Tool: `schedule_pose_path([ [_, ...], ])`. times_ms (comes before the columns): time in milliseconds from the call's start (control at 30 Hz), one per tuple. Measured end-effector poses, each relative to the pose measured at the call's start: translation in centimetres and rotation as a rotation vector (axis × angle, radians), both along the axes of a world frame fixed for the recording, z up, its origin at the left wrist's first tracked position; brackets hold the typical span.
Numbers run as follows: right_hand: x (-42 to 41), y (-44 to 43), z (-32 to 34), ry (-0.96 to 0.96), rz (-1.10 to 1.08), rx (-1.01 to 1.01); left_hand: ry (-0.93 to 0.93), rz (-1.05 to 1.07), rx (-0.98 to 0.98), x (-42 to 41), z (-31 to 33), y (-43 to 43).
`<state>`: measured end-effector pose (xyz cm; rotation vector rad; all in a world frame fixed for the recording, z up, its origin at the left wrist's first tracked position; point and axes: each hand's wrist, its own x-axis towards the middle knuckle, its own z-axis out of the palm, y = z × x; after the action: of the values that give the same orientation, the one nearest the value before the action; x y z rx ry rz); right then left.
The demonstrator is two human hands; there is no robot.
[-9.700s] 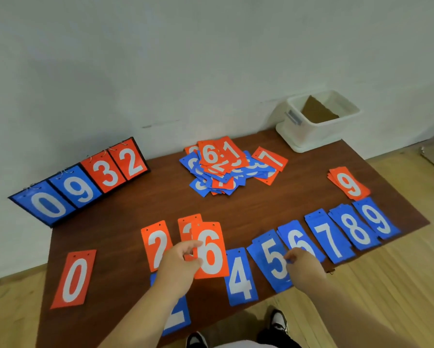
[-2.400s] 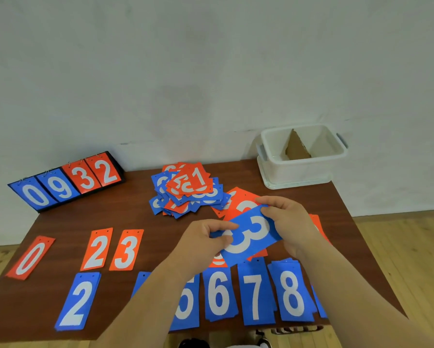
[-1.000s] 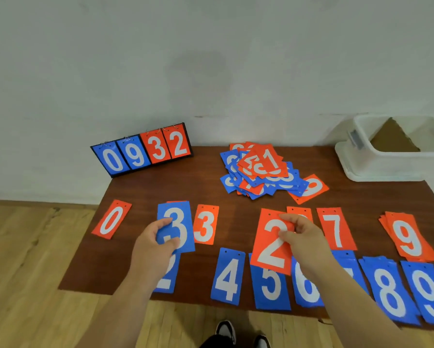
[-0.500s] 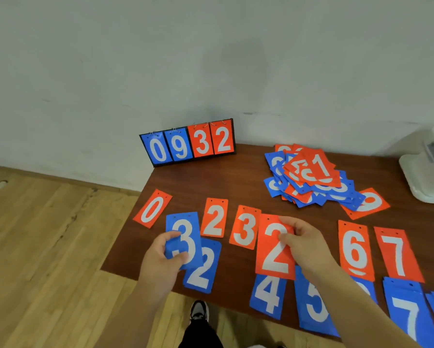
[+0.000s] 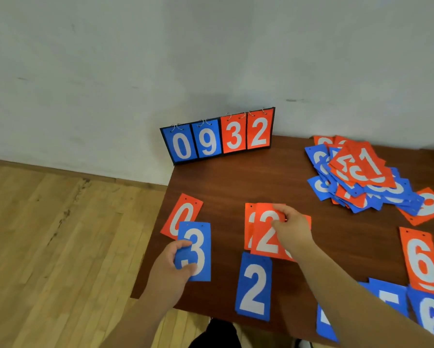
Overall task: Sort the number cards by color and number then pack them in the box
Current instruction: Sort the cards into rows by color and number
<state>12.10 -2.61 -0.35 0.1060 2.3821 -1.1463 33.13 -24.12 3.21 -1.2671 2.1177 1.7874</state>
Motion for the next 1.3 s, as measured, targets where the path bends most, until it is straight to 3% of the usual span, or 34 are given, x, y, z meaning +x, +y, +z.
schedule_pose_path([
  [267, -0.4, -3.0, -5.1, 0.159, 0.205, 0.266, -0.056, -0.044, 0.058, -0.1, -1.4, -3.8],
  [467, 0.0, -3.1, -5.7, 0.123, 0.254, 0.422, -0.089, -0.159, 0.032, -0.9, -2.0, -3.5],
  [633, 0.0, -2.8, -5.0, 0.205, 0.220, 0.518, -0.096, -0.231, 0.018, -1.7, -2.2, -2.8],
  [800, 1.2, -2.6, -2.8, 0.165, 0.060, 0.269, -0.082, -0.281, 0.011, -2.4, -2.3, -2.1],
  [1133, 5.7, 0.9, -0.1, -0.047, -0.059, 0.130, -0.064, -0.381, 0.018, -3.6, -1.9, 0.3],
  [1300, 8.0, -0.4, 0.2, -0.311, -0.115, -0.221, -0.015, -0.427, 0.094, -3.7, -1.9, 1.8],
])
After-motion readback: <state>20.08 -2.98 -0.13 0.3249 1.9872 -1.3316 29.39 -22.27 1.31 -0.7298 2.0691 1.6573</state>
